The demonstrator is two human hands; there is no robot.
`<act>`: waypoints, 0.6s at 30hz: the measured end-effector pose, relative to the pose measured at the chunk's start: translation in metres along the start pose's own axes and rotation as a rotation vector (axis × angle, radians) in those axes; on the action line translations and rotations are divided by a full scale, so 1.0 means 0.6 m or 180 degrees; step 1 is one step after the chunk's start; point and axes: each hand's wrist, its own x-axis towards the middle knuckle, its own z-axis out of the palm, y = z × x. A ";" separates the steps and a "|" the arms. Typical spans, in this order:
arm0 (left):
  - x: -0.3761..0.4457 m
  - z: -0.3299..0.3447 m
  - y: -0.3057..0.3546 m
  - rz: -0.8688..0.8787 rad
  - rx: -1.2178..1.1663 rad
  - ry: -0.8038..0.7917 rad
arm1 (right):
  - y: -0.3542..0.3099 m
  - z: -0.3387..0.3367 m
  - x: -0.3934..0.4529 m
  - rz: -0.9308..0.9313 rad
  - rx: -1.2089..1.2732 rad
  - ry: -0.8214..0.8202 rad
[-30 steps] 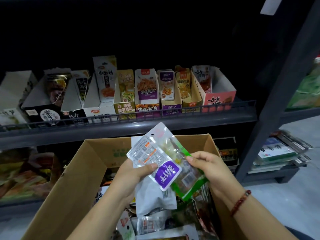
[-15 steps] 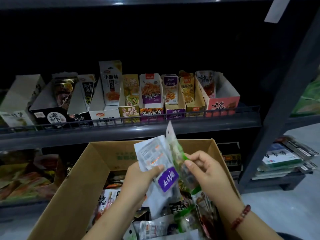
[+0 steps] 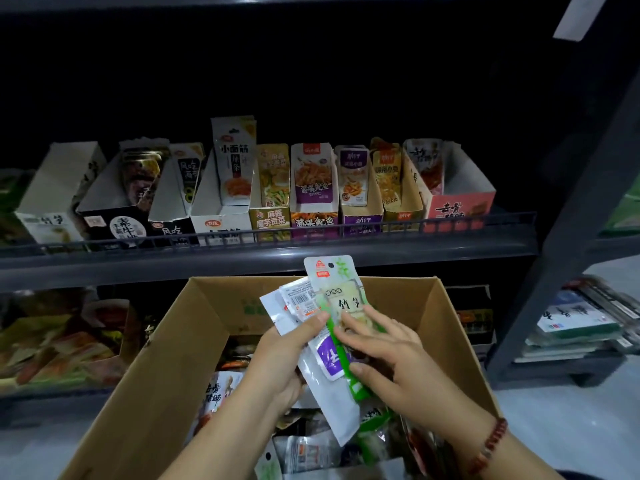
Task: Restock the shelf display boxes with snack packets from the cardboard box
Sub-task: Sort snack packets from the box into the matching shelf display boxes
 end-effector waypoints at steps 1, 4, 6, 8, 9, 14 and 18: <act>0.001 -0.001 -0.001 0.0005 0.0030 0.0091 | 0.001 0.000 0.000 -0.0013 -0.0026 -0.0077; 0.007 -0.004 -0.004 -0.0029 0.0101 0.0363 | -0.003 0.000 -0.002 -0.0070 -0.0006 -0.0171; 0.007 -0.005 -0.002 -0.0080 0.0036 0.0382 | -0.007 -0.003 -0.001 -0.0158 -0.0137 -0.0113; 0.006 -0.004 0.002 -0.0127 -0.0096 0.0337 | -0.010 -0.005 0.002 -0.0214 -0.0284 -0.0104; 0.004 -0.004 0.004 -0.0145 -0.0136 0.0315 | -0.011 -0.005 0.003 -0.0245 -0.0345 -0.0095; 0.003 -0.004 0.017 0.0103 0.0091 0.0287 | -0.021 -0.016 0.009 -0.0173 0.0129 0.0283; -0.003 -0.010 0.040 0.0556 0.0513 0.0262 | -0.033 -0.035 0.021 0.0219 0.0474 0.0515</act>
